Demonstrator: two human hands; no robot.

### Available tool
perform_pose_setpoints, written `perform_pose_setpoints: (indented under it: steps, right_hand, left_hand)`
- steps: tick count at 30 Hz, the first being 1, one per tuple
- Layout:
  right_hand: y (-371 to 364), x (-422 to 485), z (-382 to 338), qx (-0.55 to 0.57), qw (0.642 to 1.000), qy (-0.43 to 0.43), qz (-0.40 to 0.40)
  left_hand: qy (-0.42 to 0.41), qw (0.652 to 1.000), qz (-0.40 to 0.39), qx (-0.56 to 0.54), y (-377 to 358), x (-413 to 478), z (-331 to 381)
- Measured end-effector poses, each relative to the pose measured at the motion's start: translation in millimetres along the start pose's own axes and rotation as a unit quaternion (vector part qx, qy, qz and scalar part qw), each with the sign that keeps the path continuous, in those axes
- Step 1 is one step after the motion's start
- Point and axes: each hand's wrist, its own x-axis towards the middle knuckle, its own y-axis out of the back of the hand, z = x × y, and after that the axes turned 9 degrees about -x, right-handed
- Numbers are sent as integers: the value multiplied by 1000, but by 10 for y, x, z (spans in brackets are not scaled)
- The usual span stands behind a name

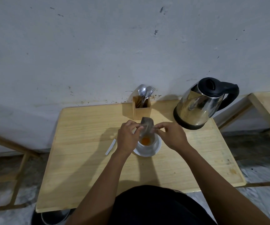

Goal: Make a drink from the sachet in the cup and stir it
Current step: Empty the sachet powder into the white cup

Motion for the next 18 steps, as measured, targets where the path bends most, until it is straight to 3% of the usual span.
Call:
perform_pose_setpoints:
  steps: [2, 5, 11, 18]
  right_hand:
    - [-40, -6, 23, 30, 999, -15, -39]
    - [4, -10, 46, 122, 992, -34, -16]
    - [92, -69, -13, 221, 972, -44, -61]
    - [74, -6, 18, 137, 986, -29, -93]
  left_hand:
    - [12, 1000, 0, -9, 12, -4, -30]
    - [43, 997, -16, -65, 47, -22, -74]
    - [58, 994, -48, -74, 78, -17, -42]
    - [54, 994, -85, -46, 104, 10, 65]
